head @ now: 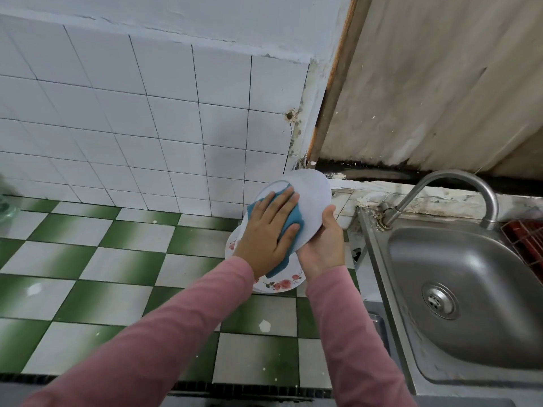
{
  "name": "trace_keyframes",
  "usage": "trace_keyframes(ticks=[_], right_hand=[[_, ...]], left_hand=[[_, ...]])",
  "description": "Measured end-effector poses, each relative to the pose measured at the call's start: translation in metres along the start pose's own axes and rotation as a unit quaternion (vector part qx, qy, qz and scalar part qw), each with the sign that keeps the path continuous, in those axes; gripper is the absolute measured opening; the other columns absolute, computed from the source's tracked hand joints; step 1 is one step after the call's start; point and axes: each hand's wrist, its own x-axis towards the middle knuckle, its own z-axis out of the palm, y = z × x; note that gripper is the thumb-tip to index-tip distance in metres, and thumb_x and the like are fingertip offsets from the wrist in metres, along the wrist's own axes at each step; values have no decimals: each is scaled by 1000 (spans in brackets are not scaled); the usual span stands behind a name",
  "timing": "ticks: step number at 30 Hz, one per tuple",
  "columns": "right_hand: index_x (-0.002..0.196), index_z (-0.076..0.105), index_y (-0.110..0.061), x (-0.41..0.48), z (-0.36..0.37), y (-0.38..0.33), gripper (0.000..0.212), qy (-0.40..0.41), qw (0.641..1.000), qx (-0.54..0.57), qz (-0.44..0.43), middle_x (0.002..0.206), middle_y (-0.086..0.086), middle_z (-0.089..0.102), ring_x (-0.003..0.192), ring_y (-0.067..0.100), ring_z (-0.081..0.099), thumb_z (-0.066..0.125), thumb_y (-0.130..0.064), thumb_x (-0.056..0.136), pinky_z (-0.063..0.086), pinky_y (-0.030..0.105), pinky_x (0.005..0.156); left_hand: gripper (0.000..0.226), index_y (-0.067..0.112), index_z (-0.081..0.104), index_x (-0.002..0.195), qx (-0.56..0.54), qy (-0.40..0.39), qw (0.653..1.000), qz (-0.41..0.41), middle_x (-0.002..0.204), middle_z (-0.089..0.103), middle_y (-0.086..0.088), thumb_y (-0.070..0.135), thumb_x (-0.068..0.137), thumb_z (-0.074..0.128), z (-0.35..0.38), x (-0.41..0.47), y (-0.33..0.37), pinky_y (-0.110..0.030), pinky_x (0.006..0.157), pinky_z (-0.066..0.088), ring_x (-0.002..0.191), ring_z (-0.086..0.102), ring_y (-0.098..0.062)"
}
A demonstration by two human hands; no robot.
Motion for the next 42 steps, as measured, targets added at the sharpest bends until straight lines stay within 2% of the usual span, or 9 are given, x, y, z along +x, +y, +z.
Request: trace_keyframes(ticks=[7,10,15,24,27,30,33,38,42], right_hand=[[132,60,-9,8,-19,4,46,-8,993,-116,15,127,18,66,117,33,64,42,-41,105,50,50,103],[127,63,-9,10,-28,2,41,16,988,-151,20,122,21,67,115,36,65,43,-36,106,49,52,104],[124,65,-10,13,-37,-7,40,33,978,-203,18,118,21,70,111,37,67,46,-38,103,52,53,99],[130,57,-4,-5,-54,-33,53,58,995,-59,58,124,23,66,115,39,63,47,-47,101,45,56,104],[139,50,-5,-11,-64,-44,60,79,996,-16,39,128,26,63,118,44,61,52,-49,98,44,59,105],[139,47,0,-25,-67,-60,57,89,996,-1,13,129,29,60,119,44,58,50,-42,101,48,56,99],[137,50,1,-43,-59,-76,47,90,995,-3,-49,127,26,63,115,40,61,46,-32,104,52,52,90],[135,53,-4,-79,-43,-112,40,107,971,-118,-179,119,15,66,92,23,68,54,-28,102,61,36,74],[126,60,-17,-119,-43,-146,34,112,932,-245,-242,101,-5,75,83,9,72,53,-39,101,57,25,67]], left_hand=[[53,15,49,140,-31,-9,996,-84,144,47,-3,45,99,32,-2,16,15,-43,120,23,138,36,-23],[53,17,52,137,-43,-49,988,-141,138,52,-1,46,95,34,-3,30,19,-40,115,29,128,44,-20],[48,18,40,147,-72,-59,983,-161,149,43,-1,39,104,37,2,25,26,-40,119,25,137,37,-18],[59,17,37,149,13,-52,996,65,158,31,1,50,100,38,28,-28,46,-43,123,11,151,10,-25],[79,15,32,152,42,-73,987,133,161,25,-1,59,91,53,30,-36,44,-48,122,15,151,11,-28],[80,14,31,152,39,-71,982,171,160,26,-5,41,85,65,36,-40,46,-56,116,26,149,17,-32],[71,16,32,150,-20,-34,985,168,158,30,-2,20,84,60,38,-33,58,-58,114,30,148,22,-32],[58,15,45,142,-212,11,969,125,151,41,3,10,85,55,26,-8,103,-45,117,31,145,32,-23],[31,23,60,121,-413,0,905,-99,113,67,0,11,93,64,21,16,156,-34,87,57,103,66,-22]])
